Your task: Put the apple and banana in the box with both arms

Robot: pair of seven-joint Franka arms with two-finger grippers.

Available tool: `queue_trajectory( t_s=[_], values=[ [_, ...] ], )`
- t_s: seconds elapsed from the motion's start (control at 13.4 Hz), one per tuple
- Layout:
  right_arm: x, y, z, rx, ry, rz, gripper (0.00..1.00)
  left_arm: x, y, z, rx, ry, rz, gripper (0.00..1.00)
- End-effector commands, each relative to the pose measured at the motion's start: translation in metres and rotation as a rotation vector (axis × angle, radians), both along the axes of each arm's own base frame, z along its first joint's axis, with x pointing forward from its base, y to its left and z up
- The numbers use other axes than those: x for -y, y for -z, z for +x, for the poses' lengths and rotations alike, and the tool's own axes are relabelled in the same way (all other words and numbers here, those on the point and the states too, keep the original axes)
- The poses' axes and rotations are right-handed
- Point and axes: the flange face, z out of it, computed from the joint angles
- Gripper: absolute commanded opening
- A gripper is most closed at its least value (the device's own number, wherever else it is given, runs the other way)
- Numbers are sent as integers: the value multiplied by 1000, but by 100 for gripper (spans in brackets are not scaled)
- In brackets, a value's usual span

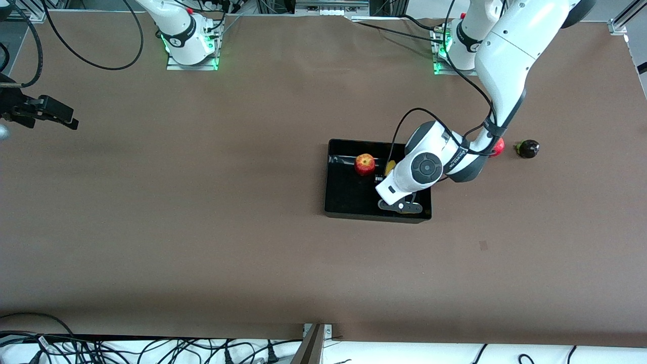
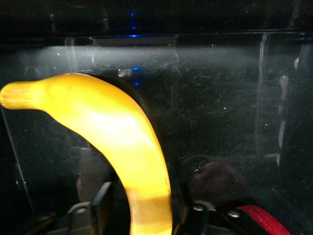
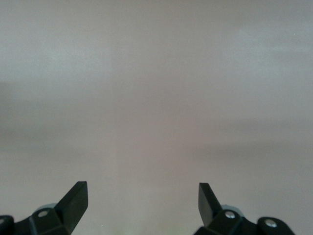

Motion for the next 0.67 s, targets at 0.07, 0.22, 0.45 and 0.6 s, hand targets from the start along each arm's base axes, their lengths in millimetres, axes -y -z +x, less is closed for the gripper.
queue_trajectory(
  t_s=[0.07, 0.22, 0.45, 0.6],
  values=[
    [-1, -1, -1, -5, 8, 0, 100, -7, -68, 4, -14, -69, 95, 100],
    [-1, -1, -1, -5, 8, 0, 100, -31, -136, 10, -28, -122, 110, 100],
    [-1, -1, -1, -5, 8, 0, 100, -83, -249, 22, -9, -233, 88, 100],
    [-1, 0, -1, -7, 8, 2, 100, -129, -320, 20, 53, -306, 99, 100]
  ],
)
